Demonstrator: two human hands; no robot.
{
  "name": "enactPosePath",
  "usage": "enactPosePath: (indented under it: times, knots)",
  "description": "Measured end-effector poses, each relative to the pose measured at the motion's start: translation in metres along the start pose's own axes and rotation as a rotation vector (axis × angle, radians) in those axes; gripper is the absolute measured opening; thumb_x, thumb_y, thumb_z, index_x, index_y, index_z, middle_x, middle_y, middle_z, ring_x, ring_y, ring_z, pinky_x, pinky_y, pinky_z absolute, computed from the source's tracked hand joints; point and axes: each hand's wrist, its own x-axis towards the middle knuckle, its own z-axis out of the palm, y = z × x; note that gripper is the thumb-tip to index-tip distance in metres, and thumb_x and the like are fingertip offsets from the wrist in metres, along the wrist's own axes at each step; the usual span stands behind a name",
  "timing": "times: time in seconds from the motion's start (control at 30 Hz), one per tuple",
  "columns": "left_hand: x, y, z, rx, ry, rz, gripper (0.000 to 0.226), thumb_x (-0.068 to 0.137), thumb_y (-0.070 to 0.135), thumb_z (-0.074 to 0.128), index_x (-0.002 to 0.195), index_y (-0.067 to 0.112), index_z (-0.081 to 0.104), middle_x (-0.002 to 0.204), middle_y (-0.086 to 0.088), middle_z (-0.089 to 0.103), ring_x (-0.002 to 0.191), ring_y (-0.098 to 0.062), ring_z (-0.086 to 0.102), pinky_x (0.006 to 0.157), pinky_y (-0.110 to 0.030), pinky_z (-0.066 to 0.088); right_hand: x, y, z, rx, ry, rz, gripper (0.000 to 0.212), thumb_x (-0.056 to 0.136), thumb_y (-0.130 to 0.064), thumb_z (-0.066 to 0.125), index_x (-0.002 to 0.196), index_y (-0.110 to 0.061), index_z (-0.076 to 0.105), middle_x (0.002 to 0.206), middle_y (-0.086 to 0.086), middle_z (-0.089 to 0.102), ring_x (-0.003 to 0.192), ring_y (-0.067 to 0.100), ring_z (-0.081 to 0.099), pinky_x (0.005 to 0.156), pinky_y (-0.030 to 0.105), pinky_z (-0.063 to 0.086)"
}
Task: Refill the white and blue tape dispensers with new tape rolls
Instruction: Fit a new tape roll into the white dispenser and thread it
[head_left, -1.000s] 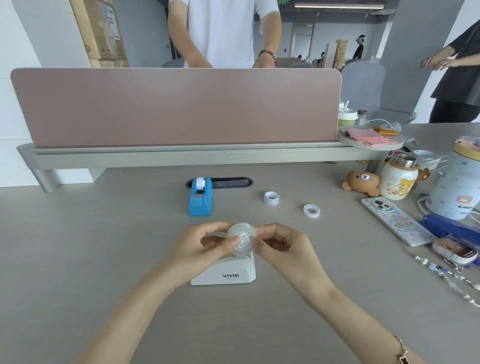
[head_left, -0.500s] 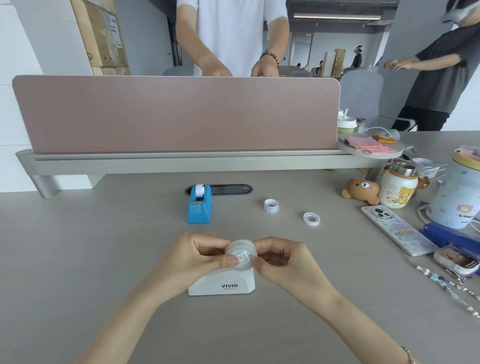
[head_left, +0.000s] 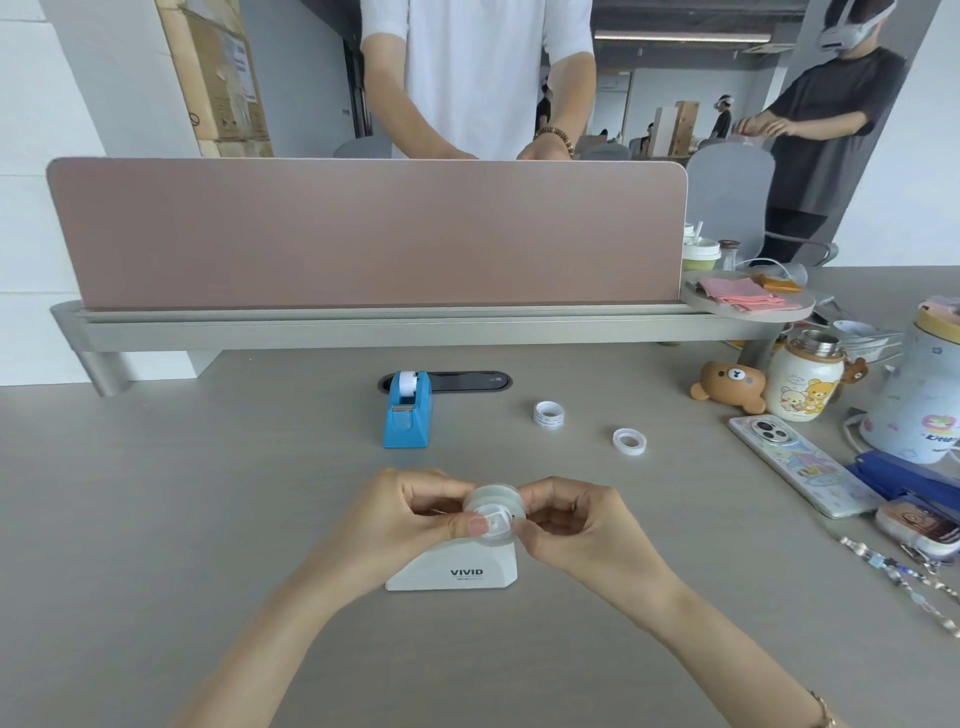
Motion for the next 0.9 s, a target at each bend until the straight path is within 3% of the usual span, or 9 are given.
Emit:
enactPosePath:
  times: [0.17, 0.23, 0.43, 0.53, 0.7, 0.8, 0.9]
  knots:
    - [0.002, 0.002, 0.008, -0.097, 0.135, -0.02, 0.034, 0.064, 0.034, 0.078, 0.097, 0.031, 0.071, 0.092, 0.006, 0.077, 0.086, -0.005, 0.073, 0.072, -0.012, 0.053, 0.002, -0.004, -0.003, 0.031, 0.07, 0.005, 0.007, 0.084, -0.006, 0.067, 0.09, -0.008, 0.071, 0.087, 0.0, 0.076, 0.077, 0.002, 0.069, 0.067, 0.01, 0.05]
    - [0.003, 0.0, 0.006, -0.066, 0.217, -0.014, 0.025, 0.07, 0.027, 0.078, 0.093, 0.03, 0.071, 0.089, 0.008, 0.077, 0.084, -0.003, 0.072, 0.073, -0.011, 0.053, 0.002, -0.006, -0.006, 0.037, 0.1, 0.01, 0.008, 0.085, -0.009, 0.067, 0.091, -0.011, 0.071, 0.089, -0.002, 0.076, 0.079, 0.0, 0.068, 0.068, 0.008, 0.049]
    - [0.003, 0.002, 0.01, -0.093, 0.268, -0.036, 0.003, 0.082, 0.009, 0.07, 0.081, 0.012, 0.071, 0.074, -0.004, 0.077, 0.07, -0.016, 0.074, 0.065, -0.02, 0.058, 0.003, -0.003, -0.004, 0.033, 0.166, 0.017, 0.01, 0.086, -0.012, 0.066, 0.094, -0.01, 0.071, 0.094, 0.0, 0.076, 0.08, -0.001, 0.068, 0.066, 0.005, 0.047]
    - [0.003, 0.002, 0.015, -0.08, 0.24, -0.082, 0.01, 0.082, 0.009, 0.071, 0.073, 0.014, 0.071, 0.071, -0.004, 0.077, 0.07, -0.018, 0.075, 0.068, -0.025, 0.06, 0.003, -0.002, -0.001, 0.033, 0.141, 0.024, 0.011, 0.085, -0.01, 0.067, 0.095, -0.008, 0.07, 0.093, 0.002, 0.076, 0.083, 0.003, 0.07, 0.067, 0.007, 0.049]
    - [0.003, 0.0, 0.018, -0.017, 0.334, -0.024, 0.007, 0.081, 0.013, 0.072, 0.076, 0.017, 0.07, 0.072, 0.0, 0.077, 0.07, -0.014, 0.075, 0.072, -0.029, 0.059, 0.002, 0.001, 0.003, 0.0, 0.165, -0.024, 0.011, 0.082, -0.008, 0.07, 0.091, -0.012, 0.068, 0.09, -0.001, 0.075, 0.085, 0.01, 0.07, 0.072, 0.014, 0.051]
    - [0.003, 0.004, 0.02, -0.061, 0.393, 0.003, 0.005, 0.085, 0.015, 0.068, 0.083, 0.013, 0.072, 0.078, 0.001, 0.077, 0.074, -0.013, 0.075, 0.071, -0.024, 0.059, -0.002, 0.004, 0.009, -0.187, 0.253, -0.146, 0.016, 0.079, -0.012, 0.072, 0.091, -0.02, 0.065, 0.086, -0.008, 0.07, 0.085, 0.002, 0.063, 0.079, 0.011, 0.048]
    - [-0.001, 0.014, 0.023, -0.229, 0.335, -0.052, 0.018, 0.087, 0.024, 0.065, 0.093, 0.009, 0.071, 0.086, -0.004, 0.078, 0.082, -0.015, 0.075, 0.073, -0.021, 0.059, -0.004, 0.01, 0.015, -0.511, 0.358, -0.4, 0.024, 0.079, -0.011, 0.071, 0.098, -0.018, 0.059, 0.092, -0.015, 0.057, 0.094, -0.007, 0.05, 0.082, 0.002, 0.037]
